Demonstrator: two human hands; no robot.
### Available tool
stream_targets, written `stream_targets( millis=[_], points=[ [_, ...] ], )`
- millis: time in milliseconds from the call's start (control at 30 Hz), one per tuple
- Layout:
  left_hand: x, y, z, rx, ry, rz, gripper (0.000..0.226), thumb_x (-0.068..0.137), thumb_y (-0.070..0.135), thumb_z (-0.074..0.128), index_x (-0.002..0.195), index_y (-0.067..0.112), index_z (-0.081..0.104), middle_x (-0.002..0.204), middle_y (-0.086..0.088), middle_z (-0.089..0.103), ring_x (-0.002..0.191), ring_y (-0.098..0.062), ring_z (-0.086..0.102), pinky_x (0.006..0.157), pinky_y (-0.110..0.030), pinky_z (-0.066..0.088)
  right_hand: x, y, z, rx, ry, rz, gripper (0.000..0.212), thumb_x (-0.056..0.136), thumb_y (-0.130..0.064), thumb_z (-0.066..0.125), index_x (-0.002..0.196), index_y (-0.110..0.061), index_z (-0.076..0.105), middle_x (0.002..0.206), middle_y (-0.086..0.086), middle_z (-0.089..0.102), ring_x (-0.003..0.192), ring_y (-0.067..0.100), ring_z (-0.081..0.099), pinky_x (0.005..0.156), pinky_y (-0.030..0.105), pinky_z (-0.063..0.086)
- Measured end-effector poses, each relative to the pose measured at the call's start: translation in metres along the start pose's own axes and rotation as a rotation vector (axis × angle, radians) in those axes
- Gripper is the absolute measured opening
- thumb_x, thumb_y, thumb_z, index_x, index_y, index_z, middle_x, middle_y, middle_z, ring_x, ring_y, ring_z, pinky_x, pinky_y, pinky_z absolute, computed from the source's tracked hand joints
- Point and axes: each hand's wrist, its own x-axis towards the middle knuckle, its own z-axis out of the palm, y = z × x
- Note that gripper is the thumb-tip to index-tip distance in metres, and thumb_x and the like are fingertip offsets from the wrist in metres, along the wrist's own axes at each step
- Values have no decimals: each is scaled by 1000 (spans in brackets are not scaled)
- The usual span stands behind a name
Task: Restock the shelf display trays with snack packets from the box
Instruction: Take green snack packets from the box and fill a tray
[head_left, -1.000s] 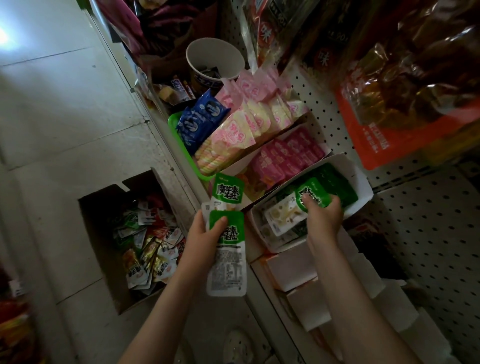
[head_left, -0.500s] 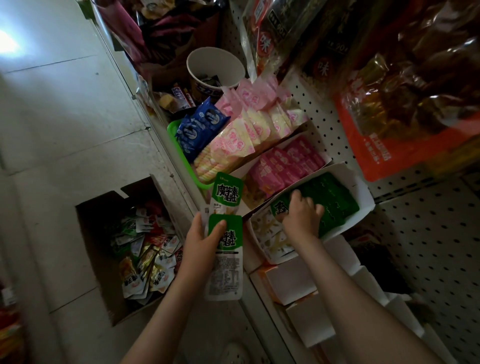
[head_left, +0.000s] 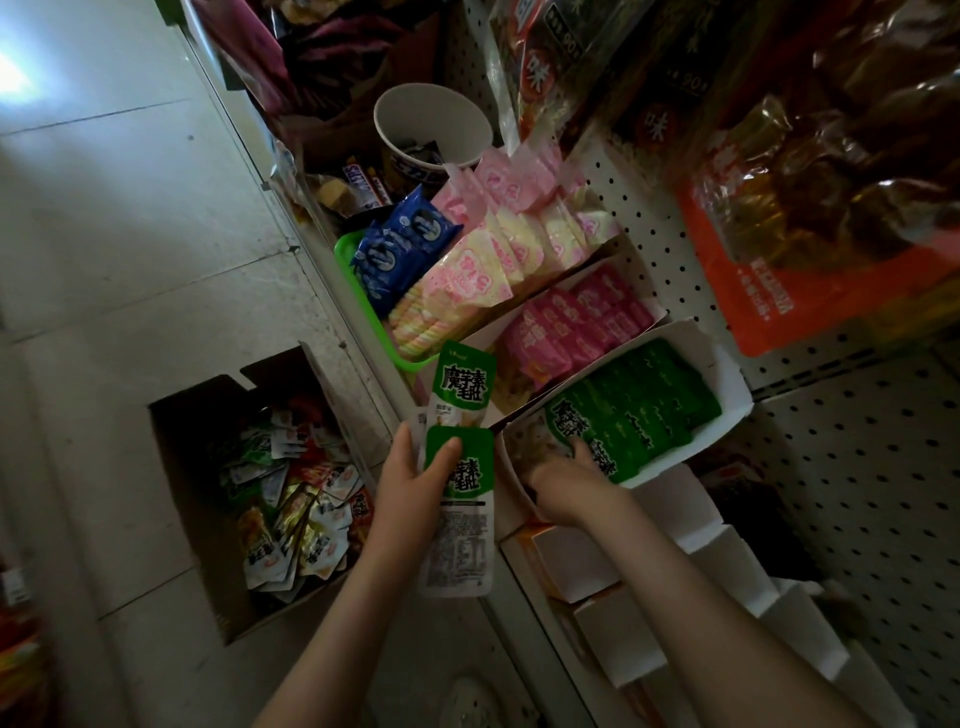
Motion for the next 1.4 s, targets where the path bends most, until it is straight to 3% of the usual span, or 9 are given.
stream_targets(
  millis=[167,300,367,533,667,900,1067,1233,1400],
  points=[
    [-2,-3,2,14,-19,-3,33,95,15,58,126,22,51,111,2,68,88,-6,70,68,-20,57,5,0,4,-305,-139,114,62,98,-33,36,153,-31,7,161,-6,-4,147,18,-13,104,63,-22],
    [-5,-4,-1,37,-31,-20,47,94,19,59,139,15,44,121,-1,65,94,-7,69,69,-19,56,7,15,10,-332,-82,271,64,99,-34,34,153,-29,1,160,-9,-9,146,17,-17,100,59,-30],
    [-4,-6,-4,34,-27,-25,49,94,21,59,140,16,43,122,-1,64,96,-9,69,71,-21,57,2,16,7,-384,-94,268,64,98,-38,31,153,-28,0,160,-7,-10,146,17,-16,107,62,-20],
    [-10,-6,-3,25,-44,-34,35,94,19,59,129,19,51,114,1,69,96,-14,70,80,-33,59,-7,1,4,-168,171,126,41,94,-17,46,136,-15,49,146,9,38,135,28,28,112,45,18],
    [-13,-7,1,12,-70,-54,45,94,24,60,136,19,46,123,-3,65,100,-16,69,85,-39,58,-4,4,8,73,23,80,33,92,-1,45,123,-6,55,123,17,58,108,30,57,85,36,46],
    [-18,-2,6,-12,-117,-19,22,96,16,56,110,33,56,105,2,72,89,-14,72,69,-26,58,-5,12,9,72,-151,284,38,97,-20,35,129,-14,54,136,6,52,128,23,43,108,39,23],
    [-18,2,8,-31,-142,-34,25,96,14,56,107,36,55,103,4,72,89,-14,71,71,-28,58,-15,12,2,271,-58,245,38,96,-28,36,122,-9,56,126,12,56,113,28,53,91,35,43],
    [-18,-1,11,-63,-124,-50,24,95,12,56,107,33,57,96,4,73,86,-16,72,67,-28,57,-12,7,-9,739,126,86,32,98,-17,42,125,-11,58,125,8,59,112,25,54,85,28,42],
    [-16,-3,8,-53,-117,-47,23,95,12,56,112,28,56,99,3,73,87,-15,72,67,-25,56,-2,-4,-1,1017,46,140,27,98,-16,43,118,-11,61,113,8,64,97,23,58,81,31,47]
  ],
)
